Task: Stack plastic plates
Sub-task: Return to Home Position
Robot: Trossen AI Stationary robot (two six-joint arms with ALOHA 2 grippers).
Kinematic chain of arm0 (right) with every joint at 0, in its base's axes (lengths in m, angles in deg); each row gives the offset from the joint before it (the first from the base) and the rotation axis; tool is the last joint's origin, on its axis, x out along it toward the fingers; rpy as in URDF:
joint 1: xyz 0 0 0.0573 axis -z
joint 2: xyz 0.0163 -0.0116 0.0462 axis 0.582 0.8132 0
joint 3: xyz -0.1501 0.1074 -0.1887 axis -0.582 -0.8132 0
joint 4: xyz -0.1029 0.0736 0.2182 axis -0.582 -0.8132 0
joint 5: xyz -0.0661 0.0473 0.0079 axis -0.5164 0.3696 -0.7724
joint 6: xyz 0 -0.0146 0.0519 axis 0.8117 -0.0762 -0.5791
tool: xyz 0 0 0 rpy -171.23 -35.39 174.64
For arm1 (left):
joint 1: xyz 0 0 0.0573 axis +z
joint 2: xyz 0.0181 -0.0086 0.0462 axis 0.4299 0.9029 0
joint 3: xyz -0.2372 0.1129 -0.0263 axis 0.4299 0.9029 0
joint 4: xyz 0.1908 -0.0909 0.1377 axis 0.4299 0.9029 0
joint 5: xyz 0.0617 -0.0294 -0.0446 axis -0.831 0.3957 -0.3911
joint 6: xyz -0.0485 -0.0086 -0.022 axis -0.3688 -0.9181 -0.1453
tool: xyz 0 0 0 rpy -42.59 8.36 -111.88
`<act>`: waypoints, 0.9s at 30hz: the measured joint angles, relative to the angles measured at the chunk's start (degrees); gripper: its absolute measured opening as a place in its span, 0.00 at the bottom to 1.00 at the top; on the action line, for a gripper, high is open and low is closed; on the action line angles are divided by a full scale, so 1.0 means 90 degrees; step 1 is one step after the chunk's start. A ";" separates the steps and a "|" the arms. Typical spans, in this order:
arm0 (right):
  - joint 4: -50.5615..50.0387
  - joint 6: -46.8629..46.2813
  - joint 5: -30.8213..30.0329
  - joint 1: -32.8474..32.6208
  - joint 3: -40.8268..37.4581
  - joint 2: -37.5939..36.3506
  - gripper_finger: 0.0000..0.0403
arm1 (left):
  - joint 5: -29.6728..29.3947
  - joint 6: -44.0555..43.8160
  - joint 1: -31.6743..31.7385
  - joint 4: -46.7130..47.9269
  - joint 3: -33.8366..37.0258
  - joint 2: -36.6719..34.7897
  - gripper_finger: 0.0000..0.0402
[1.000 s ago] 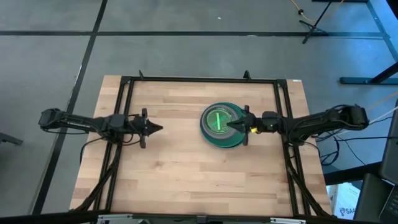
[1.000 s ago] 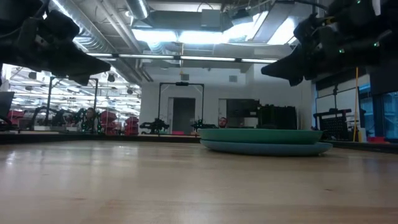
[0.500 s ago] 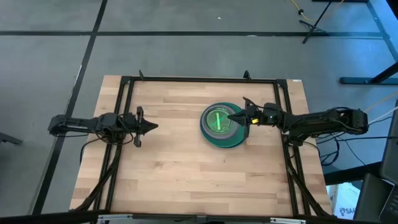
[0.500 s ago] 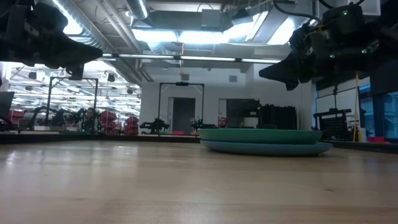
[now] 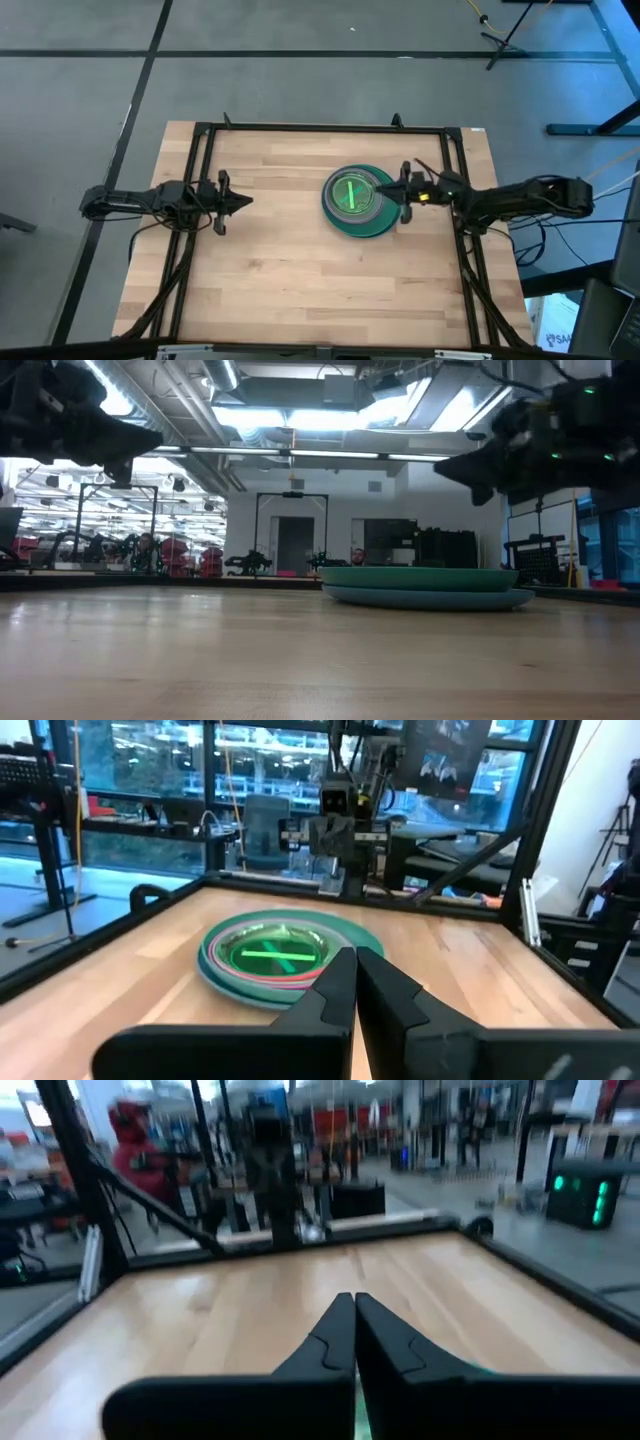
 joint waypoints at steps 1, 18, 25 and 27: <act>0.0254 -0.0076 0.0003 0.0051 -0.0166 -0.0026 0.00 | 0.0004 -0.0051 0.0000 -0.0026 0.0000 0.0000 0.01; -0.1228 -0.0098 0.0432 0.0769 -0.0433 -0.0992 0.00 | -0.0197 -0.0281 -0.0002 -0.0109 0.0000 0.0000 0.01; -0.3248 -0.0032 -0.0094 0.0764 -0.0433 -0.2642 0.00 | -0.0240 -0.0445 -0.0005 -0.0141 0.0000 0.0000 0.01; -0.3825 0.0012 -0.0461 0.0764 -0.0433 -0.3128 0.00 | -0.0240 -0.0362 -0.0005 -0.0143 0.0000 0.0000 0.01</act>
